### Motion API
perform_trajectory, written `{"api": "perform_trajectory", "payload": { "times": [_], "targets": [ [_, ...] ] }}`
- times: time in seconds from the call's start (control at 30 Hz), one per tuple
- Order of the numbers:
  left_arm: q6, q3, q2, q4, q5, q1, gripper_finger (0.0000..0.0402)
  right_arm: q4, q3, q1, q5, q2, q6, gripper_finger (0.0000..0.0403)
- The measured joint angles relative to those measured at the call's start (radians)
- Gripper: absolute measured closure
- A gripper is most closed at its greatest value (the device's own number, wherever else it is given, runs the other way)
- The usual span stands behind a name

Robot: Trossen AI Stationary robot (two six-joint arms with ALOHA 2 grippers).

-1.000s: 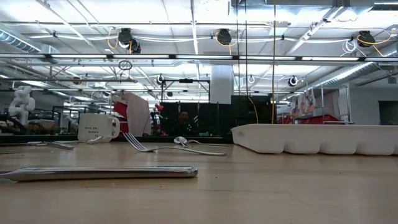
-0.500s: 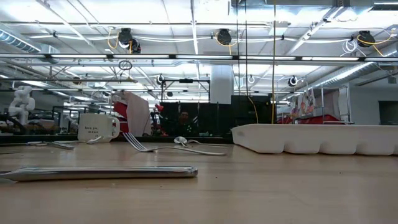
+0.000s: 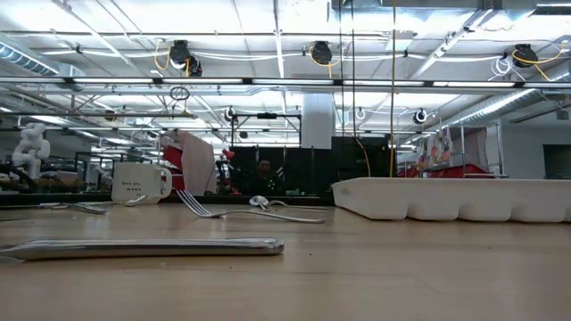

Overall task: Sort silverware
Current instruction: Put the silver fork into the silverware tray

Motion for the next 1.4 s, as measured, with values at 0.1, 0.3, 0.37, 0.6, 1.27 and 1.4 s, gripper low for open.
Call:
{"api": "perform_trajectory", "payload": {
  "times": [0.1,0.3,0.37,0.6,1.27,1.4],
  "targets": [
    [-0.001,0.000,0.008,-0.014,-0.003,0.004,0.0400,-0.003,0.000,0.000,-0.005,0.008,0.007,0.0377],
    [-0.004,0.000,0.011,-0.014,-0.004,0.012,0.0396,-0.014,0.000,-0.001,0.010,0.008,0.045,0.0400],
    [-0.001,0.000,0.012,-0.011,-0.005,0.012,0.0376,-0.018,0.000,-0.007,0.009,0.002,0.078,0.0401],
    [-0.057,0.000,0.012,-0.028,-0.133,0.010,0.0252,-0.174,-0.007,-0.067,0.220,-0.110,0.233,0.0402],
    [-0.234,0.000,0.012,-0.026,-0.179,0.012,0.0186,0.779,-1.167,-0.226,0.326,-0.871,0.748,0.0403],
    [-0.235,0.000,0.012,-0.026,-0.180,0.015,0.0185,0.934,-1.293,-0.242,0.324,-0.824,0.787,0.0403]
  ]
}}
